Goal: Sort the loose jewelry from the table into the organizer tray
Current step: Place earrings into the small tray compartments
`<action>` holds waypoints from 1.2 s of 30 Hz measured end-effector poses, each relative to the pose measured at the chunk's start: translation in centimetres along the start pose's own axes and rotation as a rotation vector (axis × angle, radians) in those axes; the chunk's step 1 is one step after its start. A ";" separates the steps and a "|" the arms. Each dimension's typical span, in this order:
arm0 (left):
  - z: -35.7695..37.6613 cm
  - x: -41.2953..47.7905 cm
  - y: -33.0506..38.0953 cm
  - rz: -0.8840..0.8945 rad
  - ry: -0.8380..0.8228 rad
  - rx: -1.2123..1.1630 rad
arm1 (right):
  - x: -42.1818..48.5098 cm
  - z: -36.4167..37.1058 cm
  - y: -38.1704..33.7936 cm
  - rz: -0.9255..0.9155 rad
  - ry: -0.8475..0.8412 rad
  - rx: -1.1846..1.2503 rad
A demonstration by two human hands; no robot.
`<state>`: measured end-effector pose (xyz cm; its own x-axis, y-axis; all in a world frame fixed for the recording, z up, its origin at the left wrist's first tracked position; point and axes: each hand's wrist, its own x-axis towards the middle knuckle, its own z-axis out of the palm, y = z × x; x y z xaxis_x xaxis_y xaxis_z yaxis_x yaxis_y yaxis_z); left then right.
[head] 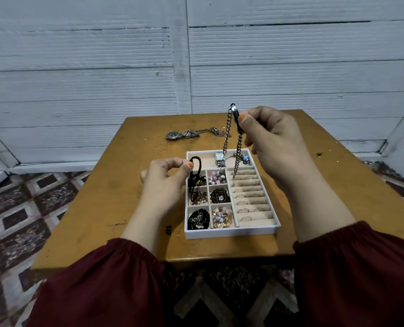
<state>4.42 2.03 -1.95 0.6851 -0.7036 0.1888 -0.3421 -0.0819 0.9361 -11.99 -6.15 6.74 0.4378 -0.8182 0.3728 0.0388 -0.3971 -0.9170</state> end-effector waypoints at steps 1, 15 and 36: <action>0.0 -0.1 0.0 -0.008 -0.003 0.012 | 0.0 0.0 0.0 0.003 0.001 -0.003; -0.4 -0.5 -0.5 -0.087 -0.195 0.045 | 0.0 -0.1 0.3 0.021 0.005 -0.010; -0.5 -1.5 1.5 0.051 -0.107 0.797 | 0.1 0.1 0.4 0.020 0.012 -0.012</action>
<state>3.19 3.26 -0.67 0.6046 -0.7807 0.1579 -0.7549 -0.4984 0.4263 -11.80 -6.31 6.42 0.4278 -0.8309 0.3557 0.0192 -0.3850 -0.9227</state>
